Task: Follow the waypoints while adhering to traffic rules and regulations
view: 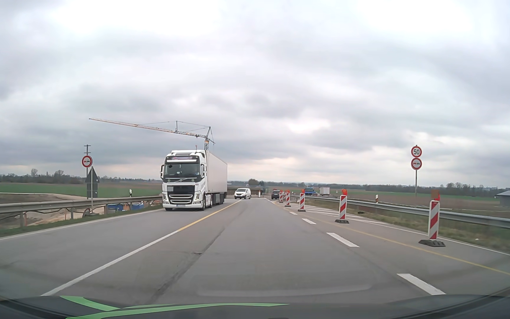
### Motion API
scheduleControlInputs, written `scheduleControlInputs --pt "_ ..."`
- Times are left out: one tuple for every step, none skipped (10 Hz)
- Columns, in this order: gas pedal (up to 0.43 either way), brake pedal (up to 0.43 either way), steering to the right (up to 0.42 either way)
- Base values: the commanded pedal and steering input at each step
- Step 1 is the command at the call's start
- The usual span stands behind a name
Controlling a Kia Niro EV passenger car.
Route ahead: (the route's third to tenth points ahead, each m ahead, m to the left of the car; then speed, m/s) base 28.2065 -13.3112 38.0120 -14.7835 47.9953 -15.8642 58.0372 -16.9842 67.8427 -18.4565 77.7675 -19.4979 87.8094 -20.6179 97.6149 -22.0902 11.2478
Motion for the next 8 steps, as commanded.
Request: scheduleControlInputs --pt "0.028 0.0 0.005" --pt "0.039 0.0 0.005" --pt "0.039 0.0 0.005" --pt "0.047 0.0 0.005" --pt "0.047 0.0 0.005" --pt "0.047 0.0 0.005" --pt "0.047 0.0 0.004" --pt "0.047 0.0 0.004"
